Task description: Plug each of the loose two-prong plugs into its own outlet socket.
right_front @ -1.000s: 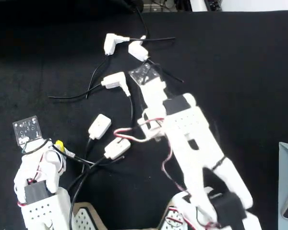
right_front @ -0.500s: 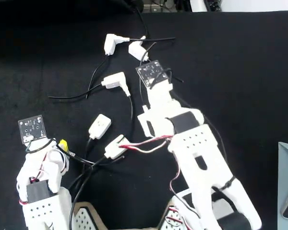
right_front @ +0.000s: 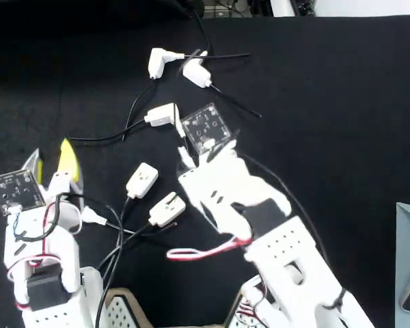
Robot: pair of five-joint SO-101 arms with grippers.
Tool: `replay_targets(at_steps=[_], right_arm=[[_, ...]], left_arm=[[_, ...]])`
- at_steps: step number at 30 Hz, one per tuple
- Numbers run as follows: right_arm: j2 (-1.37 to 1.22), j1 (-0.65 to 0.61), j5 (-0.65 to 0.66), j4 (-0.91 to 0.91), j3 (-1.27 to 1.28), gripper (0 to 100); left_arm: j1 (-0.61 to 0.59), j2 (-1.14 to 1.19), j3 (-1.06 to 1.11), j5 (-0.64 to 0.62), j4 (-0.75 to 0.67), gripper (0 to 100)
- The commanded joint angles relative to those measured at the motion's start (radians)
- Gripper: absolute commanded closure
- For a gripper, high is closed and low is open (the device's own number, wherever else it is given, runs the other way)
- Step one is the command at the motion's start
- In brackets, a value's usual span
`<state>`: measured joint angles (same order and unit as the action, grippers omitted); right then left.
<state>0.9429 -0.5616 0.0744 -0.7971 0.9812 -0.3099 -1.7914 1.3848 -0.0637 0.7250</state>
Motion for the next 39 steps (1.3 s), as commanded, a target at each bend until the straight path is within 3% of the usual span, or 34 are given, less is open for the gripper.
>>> replay_targets(at_steps=[1, 5, 11, 18, 25, 28, 34, 39], right_arm=[[0.087, -0.057, -0.008, 0.021, -0.004, 98.6], [0.124, -0.126, -0.008, 0.018, 0.012, 98.6], [0.127, -0.195, -0.006, 0.025, 0.044, 98.6], [0.125, -0.189, -0.002, 0.021, 0.045, 98.6], [0.094, -0.135, -0.003, 0.021, 0.045, 98.6], [0.058, -0.133, -0.008, 0.021, 0.045, 98.6], [0.015, -0.018, -0.009, 0.025, 0.045, 98.6], [-0.045, 0.068, -0.009, 0.029, 0.045, 98.6]], left_arm=[[0.128, 0.006, 0.042, -0.046, -0.155, 82], [0.249, 0.008, 0.087, -0.046, -0.253, 82], [0.412, 0.008, 0.088, 0.005, -0.249, 82], [0.634, -0.003, -0.028, 0.109, 0.002, 82], [0.707, -0.003, -0.093, 0.172, 0.112, 82], [0.699, 0.000, -0.090, 0.170, 0.117, 82], [0.450, 0.023, -0.091, 0.155, 0.118, 82], [0.398, 0.259, -0.159, 0.224, 0.161, 82]])
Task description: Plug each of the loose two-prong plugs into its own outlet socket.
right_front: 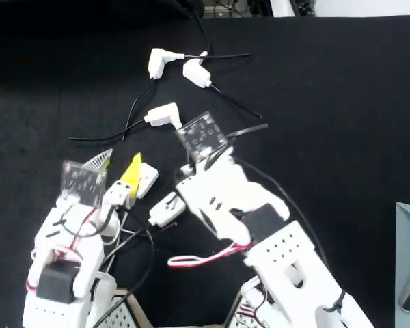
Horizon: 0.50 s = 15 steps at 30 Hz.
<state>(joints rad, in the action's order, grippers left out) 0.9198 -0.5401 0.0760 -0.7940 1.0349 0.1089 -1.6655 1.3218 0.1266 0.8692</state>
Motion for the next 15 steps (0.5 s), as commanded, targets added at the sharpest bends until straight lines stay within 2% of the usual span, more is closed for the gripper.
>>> replay_targets(at_steps=[1, 6, 11, 15], right_arm=[[-0.036, 0.057, -0.014, 0.038, -0.007, 98.6], [-0.091, 0.121, -0.037, 0.132, 0.041, 98.6], [-0.133, 0.172, -0.037, 0.198, 0.071, 98.6], [-0.156, 0.172, -0.037, 0.206, 0.070, 98.6]], left_arm=[[-0.021, 0.204, -0.130, 0.041, 0.023, 82], [-0.015, 0.557, -0.275, 0.107, 0.054, 82], [-0.016, 0.884, -0.366, 0.318, 0.066, 82], [-0.015, 1.099, -0.453, 0.328, 0.083, 82]])
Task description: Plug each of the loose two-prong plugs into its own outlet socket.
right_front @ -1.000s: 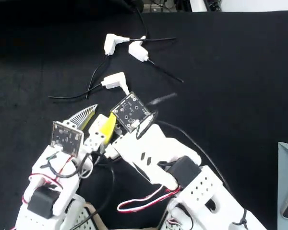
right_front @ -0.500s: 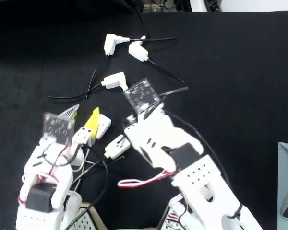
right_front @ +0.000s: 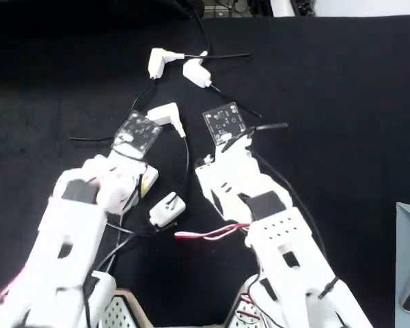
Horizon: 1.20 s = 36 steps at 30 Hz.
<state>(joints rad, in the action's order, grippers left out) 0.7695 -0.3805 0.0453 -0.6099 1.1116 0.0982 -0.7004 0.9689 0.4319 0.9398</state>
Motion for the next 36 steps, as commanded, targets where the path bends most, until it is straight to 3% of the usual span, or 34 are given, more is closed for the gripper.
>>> replay_targets(at_steps=[1, 6, 14, 22, 31, 36], right_arm=[[-0.010, 0.012, -0.006, 0.021, -0.008, 98.6], [-0.013, 0.023, -0.006, 0.021, -0.007, 98.6], [-0.013, 0.023, -0.006, 0.018, -0.005, 98.6], [-0.013, 0.023, -0.009, 0.014, -0.005, 98.6], [-0.013, 0.023, -0.009, 0.014, -0.004, 98.6], [-0.013, 0.023, -0.009, 0.014, -0.004, 98.6]], left_arm=[[-0.004, 0.178, -0.127, 0.025, 0.018, 82], [0.022, 0.345, -0.216, 0.020, 0.038, 75], [0.065, 0.394, -0.237, 0.018, 0.015, 74], [-0.005, 0.534, -0.249, 0.021, -0.091, 74], [-0.116, 0.709, -0.404, 0.020, -0.086, 75], [-0.117, 0.709, -0.437, 0.021, -0.086, 88]])
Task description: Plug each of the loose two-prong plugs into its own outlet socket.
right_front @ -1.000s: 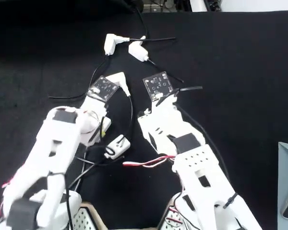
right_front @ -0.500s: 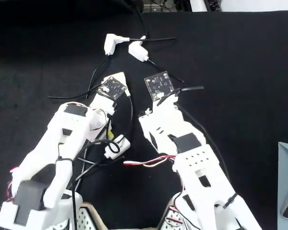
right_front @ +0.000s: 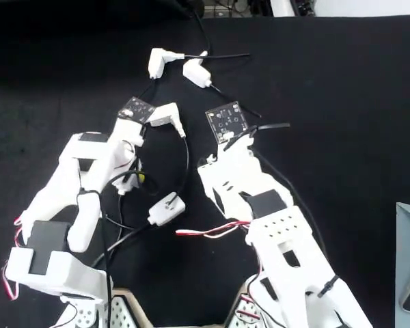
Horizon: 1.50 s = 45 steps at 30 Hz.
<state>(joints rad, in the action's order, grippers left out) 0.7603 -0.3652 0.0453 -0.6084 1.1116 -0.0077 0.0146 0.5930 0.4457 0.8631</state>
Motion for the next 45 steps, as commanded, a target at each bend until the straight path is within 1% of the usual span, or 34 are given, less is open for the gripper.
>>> replay_targets(at_steps=[1, 8, 12, 17, 21, 24, 26, 29, 30, 32, 36, 40, 43, 45], right_arm=[[-0.004, 0.006, -0.009, 0.012, -0.004, 98.6], [-0.004, 0.006, -0.009, 0.012, -0.004, 98.6], [-0.004, 0.006, -0.009, 0.012, -0.004, 98.6], [-0.004, 0.008, -0.009, 0.012, -0.004, 98.6], [-0.004, 0.011, -0.008, 0.011, 0.002, 98.6], [-0.004, 0.025, -0.006, 0.012, 0.005, 98.6], [-0.004, 0.034, -0.006, 0.012, 0.005, 98.6], [-0.004, 0.034, -0.006, 0.012, 0.005, 98.6], [-0.004, 0.034, -0.006, 0.012, 0.005, 98.6], [-0.004, 0.034, -0.006, 0.012, 0.005, 98.6], [-0.004, 0.034, -0.006, 0.012, 0.005, 98.6], [-0.004, 0.032, -0.006, 0.012, 0.005, 98.6], [-0.004, 0.031, -0.006, 0.012, 0.005, 98.6], [-0.004, 0.029, -0.008, 0.012, 0.005, 98.6]], left_arm=[[-0.010, -0.006, -0.064, 0.008, -0.008, 90], [0.019, -0.006, -0.061, 0.011, -0.003, 98], [0.087, -0.046, -0.058, 0.011, 0.091, 97], [0.196, -0.167, -0.048, -0.006, 0.189, 97], [0.272, -0.226, 0.002, -0.068, 0.190, 97], [0.295, -0.227, 0.058, -0.071, 0.126, 96], [0.280, -0.227, 0.091, -0.072, 0.080, 90], [0.234, -0.227, 0.116, -0.086, 0.060, 74], [0.216, -0.227, 0.116, -0.106, 0.058, 71], [0.171, -0.227, 0.101, -0.109, 0.054, 71], [0.094, -0.227, 0.062, -0.057, 0.055, 72], [0.047, -0.226, 0.061, -0.031, 0.049, 72], [0.004, -0.226, 0.071, -0.031, -0.006, 72], [-0.019, -0.227, 0.065, -0.031, -0.014, 72]])
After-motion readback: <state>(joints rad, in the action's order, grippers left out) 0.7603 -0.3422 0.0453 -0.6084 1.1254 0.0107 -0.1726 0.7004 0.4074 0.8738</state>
